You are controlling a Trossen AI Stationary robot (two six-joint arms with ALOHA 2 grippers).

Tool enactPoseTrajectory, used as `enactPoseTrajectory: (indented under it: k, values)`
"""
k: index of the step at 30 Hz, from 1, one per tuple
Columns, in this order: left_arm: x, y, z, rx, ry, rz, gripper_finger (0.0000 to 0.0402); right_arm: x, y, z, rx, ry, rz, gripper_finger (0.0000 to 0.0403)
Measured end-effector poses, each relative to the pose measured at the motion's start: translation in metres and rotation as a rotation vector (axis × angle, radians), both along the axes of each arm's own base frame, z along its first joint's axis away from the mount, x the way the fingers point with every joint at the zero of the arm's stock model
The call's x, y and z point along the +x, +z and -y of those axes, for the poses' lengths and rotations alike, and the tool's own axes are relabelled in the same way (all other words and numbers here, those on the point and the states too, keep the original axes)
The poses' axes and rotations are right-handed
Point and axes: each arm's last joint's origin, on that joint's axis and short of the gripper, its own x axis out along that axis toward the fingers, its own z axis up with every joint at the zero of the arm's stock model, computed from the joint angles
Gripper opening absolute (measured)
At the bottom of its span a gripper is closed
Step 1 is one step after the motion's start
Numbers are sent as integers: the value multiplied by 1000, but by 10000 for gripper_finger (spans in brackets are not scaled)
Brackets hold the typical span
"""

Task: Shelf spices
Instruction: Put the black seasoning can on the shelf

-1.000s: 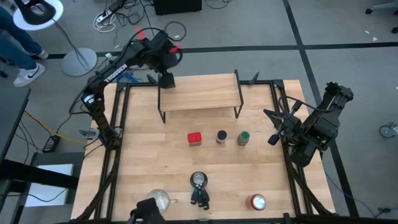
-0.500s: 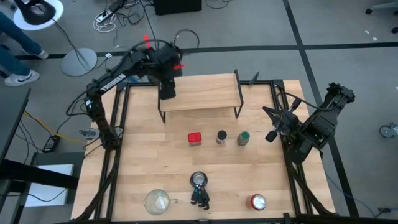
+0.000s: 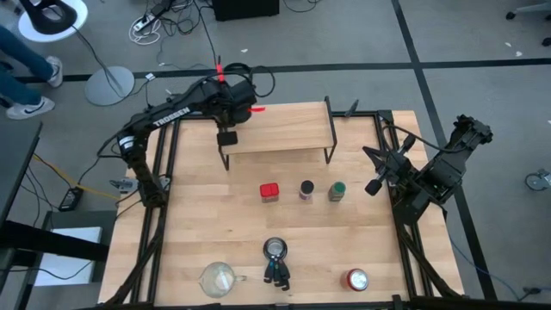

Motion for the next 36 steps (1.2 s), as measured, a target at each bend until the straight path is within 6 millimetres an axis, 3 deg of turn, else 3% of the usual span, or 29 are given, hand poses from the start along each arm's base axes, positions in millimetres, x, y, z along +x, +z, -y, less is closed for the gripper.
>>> enactPoseTrajectory:
  k: [8,36]
  values:
    - [-4,-18,-18,0,51,3,3,6,2,-6,-14,22,-29,7]
    - [-13,-17,-38,-5,109,47,1,10,5,-10,-36,36,-42,7]
